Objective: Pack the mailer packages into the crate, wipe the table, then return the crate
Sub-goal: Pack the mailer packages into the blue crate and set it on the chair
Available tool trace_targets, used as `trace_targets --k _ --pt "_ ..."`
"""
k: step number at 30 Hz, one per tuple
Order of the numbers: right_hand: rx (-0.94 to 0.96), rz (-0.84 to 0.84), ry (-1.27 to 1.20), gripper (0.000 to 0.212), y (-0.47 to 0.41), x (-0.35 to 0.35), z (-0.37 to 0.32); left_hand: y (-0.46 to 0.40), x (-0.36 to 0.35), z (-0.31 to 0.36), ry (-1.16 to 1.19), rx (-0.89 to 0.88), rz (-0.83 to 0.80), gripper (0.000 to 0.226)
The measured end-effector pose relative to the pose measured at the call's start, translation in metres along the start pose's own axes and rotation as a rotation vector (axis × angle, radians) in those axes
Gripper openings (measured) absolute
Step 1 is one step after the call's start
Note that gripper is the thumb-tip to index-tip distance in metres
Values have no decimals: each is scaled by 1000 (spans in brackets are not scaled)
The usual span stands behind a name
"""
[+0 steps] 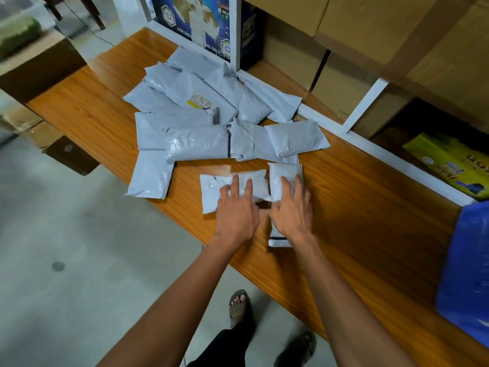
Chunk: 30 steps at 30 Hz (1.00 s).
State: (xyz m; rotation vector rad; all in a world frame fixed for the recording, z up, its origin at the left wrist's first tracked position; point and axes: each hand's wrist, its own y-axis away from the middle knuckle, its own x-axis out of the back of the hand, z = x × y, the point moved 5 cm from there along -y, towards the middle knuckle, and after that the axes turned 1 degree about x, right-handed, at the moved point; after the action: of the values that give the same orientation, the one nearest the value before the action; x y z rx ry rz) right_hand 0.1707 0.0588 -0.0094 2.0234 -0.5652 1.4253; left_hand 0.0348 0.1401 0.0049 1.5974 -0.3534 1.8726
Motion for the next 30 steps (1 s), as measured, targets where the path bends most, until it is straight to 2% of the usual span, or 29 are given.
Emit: trace_targets --k 5,7,10,13,16,20,25,30 --pt "-19 39 21 71 13 -2 30 -23 1 -14 -158 -150 3 61" --pt "-7 72 13 70 20 -2 32 -31 1 -20 -157 -152 18 55" --pt "4 114 -18 72 27 -3 33 -33 5 -17 -172 -124 67 63" --pt "48 108 15 85 24 -6 33 -30 0 -6 -163 -205 108 71" --pt "91 42 59 85 14 -15 34 -28 -29 -1 -139 -309 43 71" --pt "85 33 83 83 15 -22 36 -25 -50 2 -110 -290 51 75" --pt "86 66 78 85 56 -20 52 1 -63 20 -124 -254 -5 81" --pt "51 54 111 88 107 -12 86 50 -61 67 -74 -346 -138 77"
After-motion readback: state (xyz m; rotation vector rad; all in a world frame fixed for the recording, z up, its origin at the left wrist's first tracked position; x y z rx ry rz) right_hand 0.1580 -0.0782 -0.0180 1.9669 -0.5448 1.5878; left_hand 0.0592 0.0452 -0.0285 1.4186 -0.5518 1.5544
